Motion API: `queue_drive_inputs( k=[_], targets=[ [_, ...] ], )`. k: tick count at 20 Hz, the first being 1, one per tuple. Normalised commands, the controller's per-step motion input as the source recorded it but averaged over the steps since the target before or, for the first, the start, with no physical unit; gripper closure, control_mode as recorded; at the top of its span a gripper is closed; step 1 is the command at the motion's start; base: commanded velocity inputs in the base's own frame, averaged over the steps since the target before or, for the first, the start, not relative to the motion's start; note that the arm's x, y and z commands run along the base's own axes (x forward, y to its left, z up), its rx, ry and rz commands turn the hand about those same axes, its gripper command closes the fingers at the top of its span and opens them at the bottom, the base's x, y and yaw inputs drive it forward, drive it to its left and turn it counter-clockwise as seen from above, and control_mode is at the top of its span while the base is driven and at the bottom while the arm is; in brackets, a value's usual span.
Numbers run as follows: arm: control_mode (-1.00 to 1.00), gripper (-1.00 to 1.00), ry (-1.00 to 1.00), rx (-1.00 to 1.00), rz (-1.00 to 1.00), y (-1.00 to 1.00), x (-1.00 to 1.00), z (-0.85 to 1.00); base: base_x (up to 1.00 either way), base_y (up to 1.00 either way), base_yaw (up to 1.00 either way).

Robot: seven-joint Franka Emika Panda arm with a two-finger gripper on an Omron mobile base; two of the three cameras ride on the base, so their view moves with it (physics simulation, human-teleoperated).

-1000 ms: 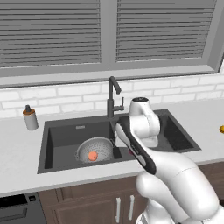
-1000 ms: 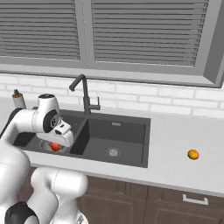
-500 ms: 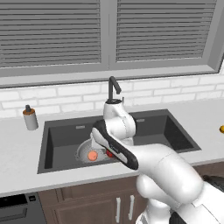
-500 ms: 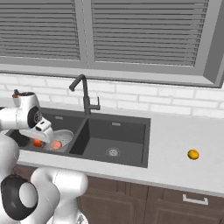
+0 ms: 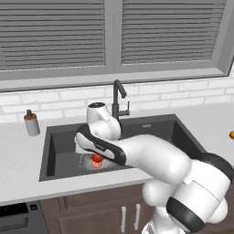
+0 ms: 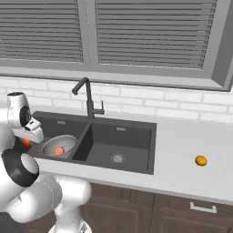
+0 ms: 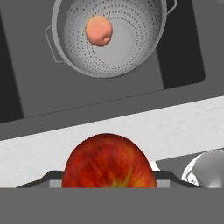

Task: Put the colander in the sink, put the tangerine, peach, apple in the colander, and turn on the sink faucet and pour water over the colander.

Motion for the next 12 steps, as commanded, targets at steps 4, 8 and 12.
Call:
queue_drive_inputs(
  k=[4, 8, 12],
  targets=[
    [-1.00, 1.00, 0.01, 0.00, 0.00, 0.45, 0.33, 0.00, 0.00, 0.00, 0.00],
    [-1.00, 1.00, 0.00, 0.00, 0.00, 0.31, 0.37, 0.00, 0.00, 0.00, 0.00],
    [-1.00, 1.00, 0.00, 0.00, 0.00, 0.20, 0.39, 0.00, 0.00, 0.00, 0.00]
  ],
)
